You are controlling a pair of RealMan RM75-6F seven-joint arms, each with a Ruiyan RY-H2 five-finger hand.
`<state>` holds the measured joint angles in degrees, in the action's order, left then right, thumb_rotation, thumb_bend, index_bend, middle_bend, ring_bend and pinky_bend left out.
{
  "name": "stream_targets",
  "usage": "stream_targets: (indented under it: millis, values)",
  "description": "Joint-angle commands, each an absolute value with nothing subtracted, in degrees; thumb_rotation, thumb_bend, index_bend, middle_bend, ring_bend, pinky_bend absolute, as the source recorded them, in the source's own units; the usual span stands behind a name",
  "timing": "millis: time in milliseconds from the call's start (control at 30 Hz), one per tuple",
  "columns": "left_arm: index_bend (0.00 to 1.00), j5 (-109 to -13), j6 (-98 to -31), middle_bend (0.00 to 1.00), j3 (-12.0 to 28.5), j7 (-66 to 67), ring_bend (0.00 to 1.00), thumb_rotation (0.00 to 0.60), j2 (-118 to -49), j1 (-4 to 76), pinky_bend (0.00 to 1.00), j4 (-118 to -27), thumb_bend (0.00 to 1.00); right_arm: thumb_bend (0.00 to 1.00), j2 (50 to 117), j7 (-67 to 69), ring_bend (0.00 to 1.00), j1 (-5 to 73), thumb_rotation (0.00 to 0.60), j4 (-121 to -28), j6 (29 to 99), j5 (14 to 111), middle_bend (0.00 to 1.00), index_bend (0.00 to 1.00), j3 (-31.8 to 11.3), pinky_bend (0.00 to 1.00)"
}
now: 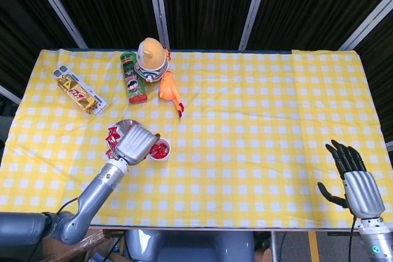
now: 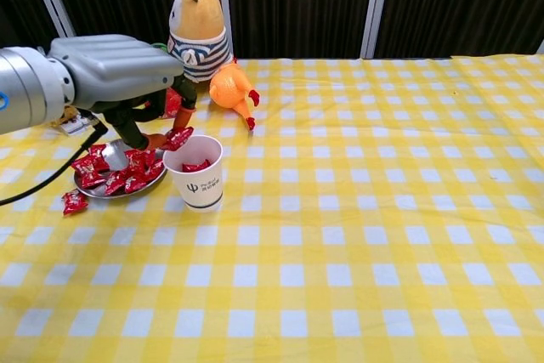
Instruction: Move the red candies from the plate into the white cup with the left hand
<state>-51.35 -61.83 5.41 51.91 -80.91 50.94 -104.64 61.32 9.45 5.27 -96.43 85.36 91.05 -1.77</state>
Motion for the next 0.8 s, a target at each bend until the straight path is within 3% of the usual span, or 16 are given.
stream_targets:
  millis: [33,233,533,800]
  values:
    - [0.49,-49.8,-61.7,0.89,5.6,53.2,0.87,0.600,-82.9,52.0,0.93,-102.9,0.39,0.39,61.3,9.6,0.00,5.3,0.600,-96.4,85.3,91.1,0.00,0.00,-1.8,0.00]
    - [0.42,-48.6,-62.6,0.86,5.5,53.8,0.86,0.600,-84.0,52.4,0.93,-102.0,0.32,0.39,61.2,9.7,0.00,5.3,0.600,-96.4,85.4,91.2,0.00,0.00,-1.8,0.00]
    - [0.40,-51.7,-65.7,0.86,4.2,51.0,0.85,0.600,-79.9,50.0,0.93,-106.1,0.31,0.39,61.4,9.1,0.00,5.2,0.600,-96.4,85.6,91.4,0.00,0.00,-1.6,0.00]
    - [0.39,-57.6,-67.1,0.86,-2.0,45.9,0.85,0.600,-72.8,44.3,0.93,-107.9,0.31,0.39,61.4,8.8,0.00,5.2,0.600,-96.4,85.5,91.3,0.00,0.00,-1.6,0.00]
